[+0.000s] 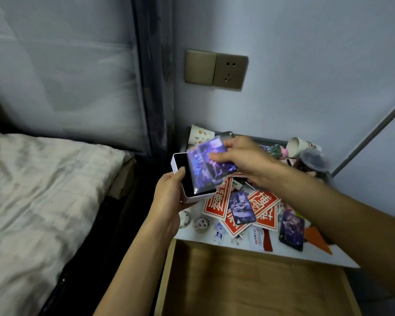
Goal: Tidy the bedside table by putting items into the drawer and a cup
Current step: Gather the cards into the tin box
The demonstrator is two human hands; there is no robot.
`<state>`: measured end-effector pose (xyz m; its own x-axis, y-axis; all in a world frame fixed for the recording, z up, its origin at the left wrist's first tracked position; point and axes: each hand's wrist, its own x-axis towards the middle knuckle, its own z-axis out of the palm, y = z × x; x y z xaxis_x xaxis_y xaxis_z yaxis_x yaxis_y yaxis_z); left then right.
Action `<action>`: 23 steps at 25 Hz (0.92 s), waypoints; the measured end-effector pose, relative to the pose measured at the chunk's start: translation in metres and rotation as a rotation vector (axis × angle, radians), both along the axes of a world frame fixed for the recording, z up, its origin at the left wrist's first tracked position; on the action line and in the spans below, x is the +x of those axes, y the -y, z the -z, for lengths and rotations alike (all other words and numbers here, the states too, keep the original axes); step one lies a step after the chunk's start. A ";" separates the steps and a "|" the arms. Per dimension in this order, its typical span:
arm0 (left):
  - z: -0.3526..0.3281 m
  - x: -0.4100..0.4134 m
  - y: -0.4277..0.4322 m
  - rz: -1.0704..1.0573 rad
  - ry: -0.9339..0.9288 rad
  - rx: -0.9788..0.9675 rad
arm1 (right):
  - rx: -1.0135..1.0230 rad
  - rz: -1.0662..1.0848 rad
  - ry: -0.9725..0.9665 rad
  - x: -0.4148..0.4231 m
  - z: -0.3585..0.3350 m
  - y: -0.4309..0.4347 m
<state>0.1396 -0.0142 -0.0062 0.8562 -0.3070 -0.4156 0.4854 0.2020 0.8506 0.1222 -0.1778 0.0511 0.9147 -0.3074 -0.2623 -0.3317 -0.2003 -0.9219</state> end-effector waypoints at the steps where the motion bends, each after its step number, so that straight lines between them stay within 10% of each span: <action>1: -0.001 -0.003 0.002 0.026 0.011 0.000 | -0.053 -0.018 -0.026 -0.002 0.003 -0.006; 23: -0.004 -0.010 0.009 0.033 0.002 -0.044 | -0.410 -0.056 0.000 0.002 0.013 -0.011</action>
<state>0.1296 -0.0227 -0.0018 0.8461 -0.3532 -0.3993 0.4905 0.2227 0.8425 0.1243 -0.1667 0.0378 0.9331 -0.3360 -0.1281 -0.3095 -0.5689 -0.7619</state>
